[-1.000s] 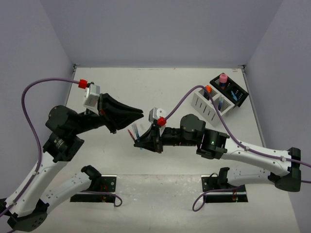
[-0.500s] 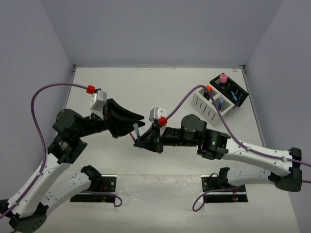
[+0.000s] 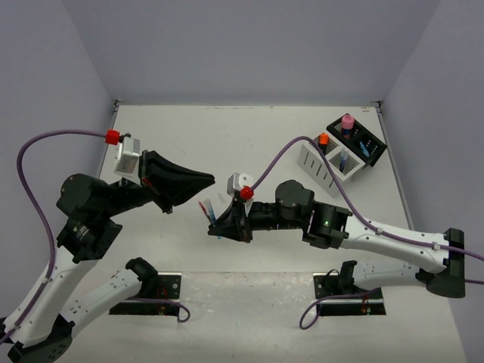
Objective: Sort the stationery into containers
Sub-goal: Close the pen cap on the pen.
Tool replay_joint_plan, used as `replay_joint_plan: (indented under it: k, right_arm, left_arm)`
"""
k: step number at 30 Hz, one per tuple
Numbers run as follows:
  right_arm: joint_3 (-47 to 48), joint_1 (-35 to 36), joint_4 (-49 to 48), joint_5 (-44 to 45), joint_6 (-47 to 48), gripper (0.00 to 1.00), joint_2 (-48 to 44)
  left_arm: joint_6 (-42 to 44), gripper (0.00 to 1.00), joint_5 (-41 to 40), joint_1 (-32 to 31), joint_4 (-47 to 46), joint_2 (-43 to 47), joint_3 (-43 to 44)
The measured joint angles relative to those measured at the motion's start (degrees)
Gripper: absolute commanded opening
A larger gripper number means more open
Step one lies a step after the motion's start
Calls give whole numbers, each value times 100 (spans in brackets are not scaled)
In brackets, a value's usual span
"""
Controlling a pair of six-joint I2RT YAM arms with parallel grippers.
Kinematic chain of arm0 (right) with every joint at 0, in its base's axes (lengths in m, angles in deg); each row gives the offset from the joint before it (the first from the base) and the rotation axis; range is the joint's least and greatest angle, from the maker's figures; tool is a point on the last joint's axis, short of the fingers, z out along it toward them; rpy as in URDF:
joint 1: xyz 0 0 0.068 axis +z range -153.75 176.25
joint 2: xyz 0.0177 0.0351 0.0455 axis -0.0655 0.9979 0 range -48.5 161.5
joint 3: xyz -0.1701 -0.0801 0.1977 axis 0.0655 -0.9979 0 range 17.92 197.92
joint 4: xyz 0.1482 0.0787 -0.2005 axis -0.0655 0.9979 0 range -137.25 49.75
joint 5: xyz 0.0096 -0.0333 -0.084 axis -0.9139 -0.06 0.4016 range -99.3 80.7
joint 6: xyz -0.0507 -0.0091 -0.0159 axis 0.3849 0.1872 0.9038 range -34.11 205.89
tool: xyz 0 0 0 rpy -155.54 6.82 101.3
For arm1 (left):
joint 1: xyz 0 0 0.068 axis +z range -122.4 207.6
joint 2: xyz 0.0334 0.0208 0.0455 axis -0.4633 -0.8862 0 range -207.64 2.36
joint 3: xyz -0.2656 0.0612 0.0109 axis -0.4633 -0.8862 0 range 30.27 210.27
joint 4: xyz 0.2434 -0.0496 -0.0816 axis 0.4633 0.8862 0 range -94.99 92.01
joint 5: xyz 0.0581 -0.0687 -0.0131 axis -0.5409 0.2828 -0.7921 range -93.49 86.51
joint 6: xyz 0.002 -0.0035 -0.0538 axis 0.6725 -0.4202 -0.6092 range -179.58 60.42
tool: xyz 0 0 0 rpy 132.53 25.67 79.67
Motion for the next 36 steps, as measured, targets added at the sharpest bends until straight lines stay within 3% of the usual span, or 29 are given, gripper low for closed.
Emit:
replay_joint_plan:
  k: [3,16,36]
  right_arm:
    - [0,0,-1,16,-10,0,0]
    - [45,0,0,102,-47,0,2]
    - [109,-4,219,128,-65,0,4]
  left_arm:
    - [-31,0,233,0,-173,22,-133]
    - [-58,0,982,-2,-589,45,-654]
    - [-55,0,1071,-2,-841,137,-873]
